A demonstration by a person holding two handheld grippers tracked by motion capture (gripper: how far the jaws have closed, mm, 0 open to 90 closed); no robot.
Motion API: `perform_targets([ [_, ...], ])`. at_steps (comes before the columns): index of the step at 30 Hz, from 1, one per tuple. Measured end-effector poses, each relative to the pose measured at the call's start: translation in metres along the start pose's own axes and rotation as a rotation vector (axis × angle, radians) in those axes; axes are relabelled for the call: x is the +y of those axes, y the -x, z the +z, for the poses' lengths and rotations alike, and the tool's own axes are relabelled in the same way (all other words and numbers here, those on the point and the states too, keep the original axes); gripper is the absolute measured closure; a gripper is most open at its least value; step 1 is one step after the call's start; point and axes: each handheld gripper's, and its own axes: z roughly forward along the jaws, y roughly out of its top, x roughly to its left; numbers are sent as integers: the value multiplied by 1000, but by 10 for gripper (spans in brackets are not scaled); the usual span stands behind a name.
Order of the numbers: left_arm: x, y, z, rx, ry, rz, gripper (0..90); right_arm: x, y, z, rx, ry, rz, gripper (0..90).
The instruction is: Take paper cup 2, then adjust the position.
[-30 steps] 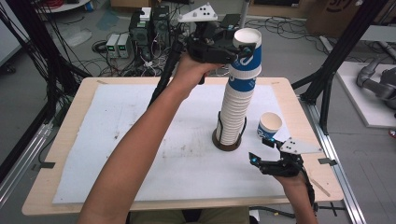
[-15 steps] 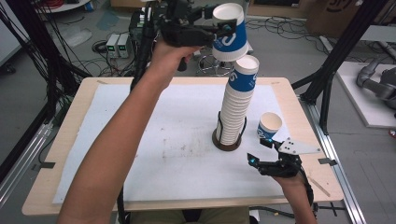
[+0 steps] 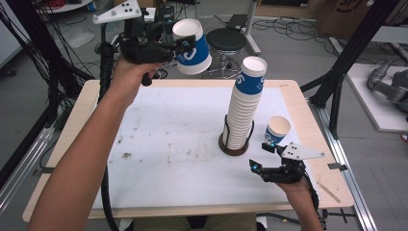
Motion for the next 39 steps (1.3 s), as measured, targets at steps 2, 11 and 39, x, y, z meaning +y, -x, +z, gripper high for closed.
perform_targets([
  [2, -8, -1, -9, 10, -6, 3, 302, 1, -2, 2, 9, -1, -4, 210],
  [11, -47, -3, -40, 46, -31, -7, 302, 4, -11, 13, 52, -4, -21, 210],
  [39, -147, 32, -77, 62, -126, -33, 302, 19, -35, 48, 177, -13, -82, 210],
])
